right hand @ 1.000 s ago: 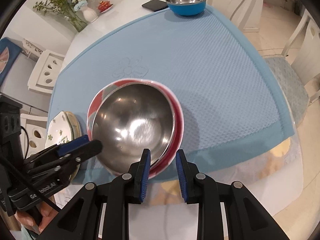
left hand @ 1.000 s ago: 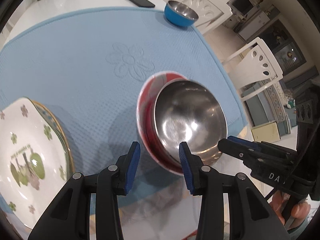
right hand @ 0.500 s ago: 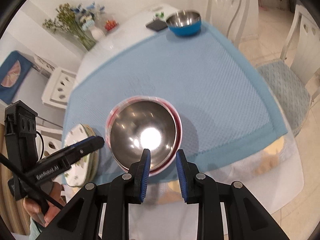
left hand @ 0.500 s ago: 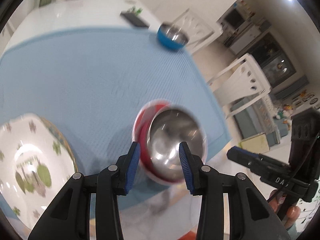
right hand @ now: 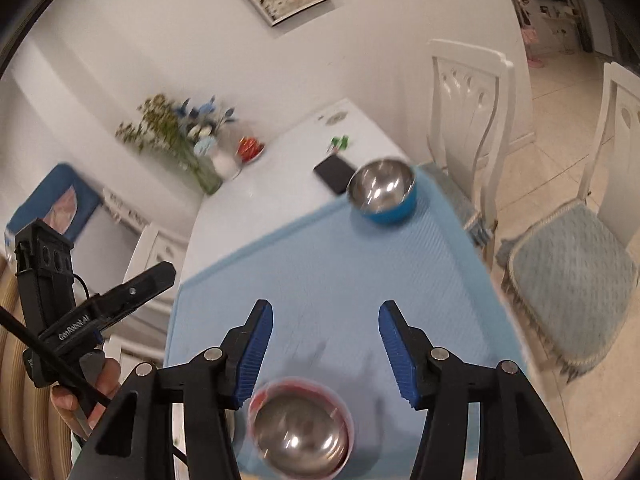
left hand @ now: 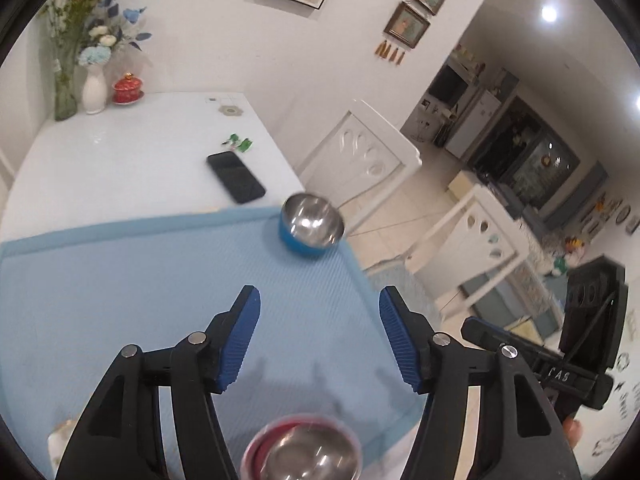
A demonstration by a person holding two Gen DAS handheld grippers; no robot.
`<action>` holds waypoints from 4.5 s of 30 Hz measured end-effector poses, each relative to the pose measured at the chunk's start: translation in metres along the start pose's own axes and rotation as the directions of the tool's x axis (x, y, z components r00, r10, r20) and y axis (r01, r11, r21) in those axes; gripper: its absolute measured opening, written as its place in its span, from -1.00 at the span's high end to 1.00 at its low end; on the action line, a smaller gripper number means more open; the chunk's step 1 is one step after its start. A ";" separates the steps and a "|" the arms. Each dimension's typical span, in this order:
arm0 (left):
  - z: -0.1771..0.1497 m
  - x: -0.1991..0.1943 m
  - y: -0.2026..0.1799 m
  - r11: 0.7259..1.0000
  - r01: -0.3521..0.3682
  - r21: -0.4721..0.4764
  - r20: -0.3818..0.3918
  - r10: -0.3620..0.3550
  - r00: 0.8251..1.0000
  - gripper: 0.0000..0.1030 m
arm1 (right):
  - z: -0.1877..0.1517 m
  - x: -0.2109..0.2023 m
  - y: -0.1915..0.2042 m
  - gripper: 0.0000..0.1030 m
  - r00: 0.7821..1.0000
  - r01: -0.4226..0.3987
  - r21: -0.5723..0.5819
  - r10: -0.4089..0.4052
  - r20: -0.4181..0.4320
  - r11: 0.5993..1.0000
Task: Organize plates and bowls
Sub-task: 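Move the right gripper to the blue steel bowl and grasp its rim, then lift the blue steel bowl and carry it over the nested bowls, then lower the blue steel bowl into the nested bowls and open the right gripper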
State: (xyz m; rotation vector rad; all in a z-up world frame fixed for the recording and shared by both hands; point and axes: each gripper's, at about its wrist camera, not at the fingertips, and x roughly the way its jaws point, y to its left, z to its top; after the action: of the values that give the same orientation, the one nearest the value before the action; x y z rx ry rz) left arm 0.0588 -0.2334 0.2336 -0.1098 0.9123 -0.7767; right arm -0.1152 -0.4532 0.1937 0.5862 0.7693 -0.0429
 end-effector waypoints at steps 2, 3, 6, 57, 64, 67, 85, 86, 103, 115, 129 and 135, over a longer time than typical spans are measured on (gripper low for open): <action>0.021 0.023 -0.003 1.000 0.009 -0.011 -0.001 -0.009 1.000 -0.16 | 0.030 0.009 -0.018 -0.04 1.000 0.002 0.011 -0.002 0.012 1.000; 0.030 0.034 -0.004 1.000 0.008 -0.015 -0.002 -0.008 1.000 -0.16 | 0.039 0.013 -0.023 -0.04 1.000 0.005 0.014 -0.005 0.016 1.000; 0.054 0.072 -0.003 0.999 0.020 -0.037 -0.021 -0.021 1.000 -0.17 | 0.079 0.035 -0.047 -0.04 1.000 0.024 0.030 -0.024 0.017 0.999; 0.046 0.131 -0.002 0.999 0.006 -0.051 -0.150 -0.014 0.989 0.69 | 0.118 0.141 -0.042 0.65 0.990 0.101 -0.029 -0.103 -0.092 0.995; 0.007 0.056 -0.015 1.000 -0.013 -0.028 -0.119 0.010 0.993 0.69 | 0.066 0.074 0.010 0.64 0.993 0.102 -0.050 -0.104 -0.049 0.994; -0.017 0.032 -0.012 0.999 -0.032 -0.033 -0.133 0.027 0.991 0.69 | 0.038 0.059 0.026 0.64 0.993 0.095 -0.050 -0.098 -0.063 0.994; -0.154 -0.010 0.025 0.984 -0.028 -0.174 -0.253 -0.017 0.967 0.69 | -0.093 0.045 0.047 0.64 0.958 0.122 -0.037 -0.128 -0.257 0.992; -0.159 -0.008 0.026 0.983 -0.029 -0.180 -0.262 -0.020 0.965 0.69 | -0.099 0.047 0.045 0.64 0.954 0.127 -0.036 -0.132 -0.269 0.991; -0.197 0.011 0.028 0.982 -0.052 -0.179 -0.350 -0.014 0.937 0.68 | -0.144 0.068 0.013 0.64 0.917 0.146 0.034 -0.123 -0.381 0.989; -0.196 0.009 0.032 0.984 -0.049 -0.170 -0.358 -0.015 0.934 0.68 | -0.146 0.074 0.015 0.64 0.915 0.141 0.037 -0.116 -0.385 0.989; -0.194 0.010 0.039 0.984 -0.065 -0.167 -0.360 0.001 0.933 0.59 | -0.141 0.076 0.004 0.64 0.918 0.141 0.061 -0.107 -0.381 0.988; -0.190 0.007 0.045 0.980 -0.067 -0.189 -0.343 -0.002 0.939 0.58 | -0.140 0.077 0.006 0.64 0.918 0.142 0.063 -0.107 -0.383 0.988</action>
State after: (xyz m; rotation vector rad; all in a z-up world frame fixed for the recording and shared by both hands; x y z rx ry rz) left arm -0.0546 -0.1618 0.0917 -0.1365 1.3207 -0.6823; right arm -0.1478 -0.3631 0.0653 0.6390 1.1866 -0.0841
